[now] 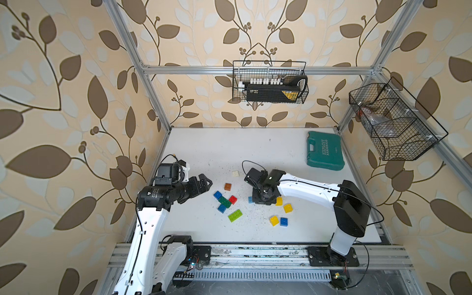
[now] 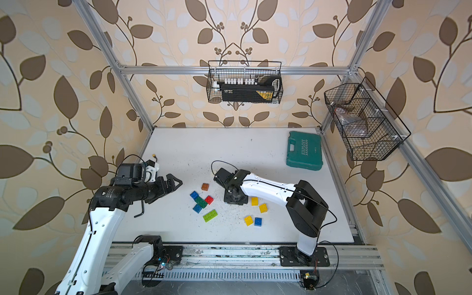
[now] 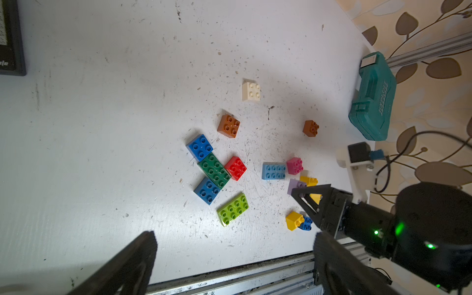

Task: Assemble the number 1 with lego
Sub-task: Assemble the lego brick with the lego brick.

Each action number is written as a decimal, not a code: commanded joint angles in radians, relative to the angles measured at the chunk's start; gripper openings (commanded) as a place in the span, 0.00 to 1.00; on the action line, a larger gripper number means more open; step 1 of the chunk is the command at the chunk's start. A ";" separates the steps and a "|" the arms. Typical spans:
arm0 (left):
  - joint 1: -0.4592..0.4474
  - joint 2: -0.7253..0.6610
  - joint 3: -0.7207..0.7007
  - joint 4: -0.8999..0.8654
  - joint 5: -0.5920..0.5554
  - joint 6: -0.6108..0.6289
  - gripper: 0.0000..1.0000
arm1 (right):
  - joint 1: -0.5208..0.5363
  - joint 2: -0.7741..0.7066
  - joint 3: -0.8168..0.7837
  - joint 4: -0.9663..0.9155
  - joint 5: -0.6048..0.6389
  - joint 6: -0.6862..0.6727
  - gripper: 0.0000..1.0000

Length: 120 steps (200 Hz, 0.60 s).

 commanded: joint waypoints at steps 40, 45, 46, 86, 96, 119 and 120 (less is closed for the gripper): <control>-0.008 0.013 0.007 0.001 -0.001 0.005 0.99 | -0.049 0.069 0.099 -0.038 -0.097 -0.179 0.09; -0.008 0.016 0.007 0.001 -0.001 0.005 0.99 | -0.047 0.078 0.100 -0.030 -0.105 -0.179 0.09; -0.008 0.016 0.008 0.001 -0.001 0.006 0.99 | -0.047 0.080 0.100 -0.030 -0.105 -0.178 0.09; -0.003 0.018 0.007 0.001 -0.003 0.005 0.99 | -0.015 0.139 0.127 -0.017 -0.107 -0.175 0.08; -0.003 0.018 0.007 -0.001 -0.003 0.005 0.99 | -0.009 0.149 0.134 -0.020 -0.102 -0.173 0.08; -0.003 0.018 0.007 -0.001 -0.003 0.005 0.99 | -0.009 0.168 0.134 -0.014 -0.096 -0.174 0.08; -0.003 0.018 0.008 -0.001 -0.002 0.005 0.99 | -0.009 0.169 0.134 -0.013 -0.094 -0.174 0.08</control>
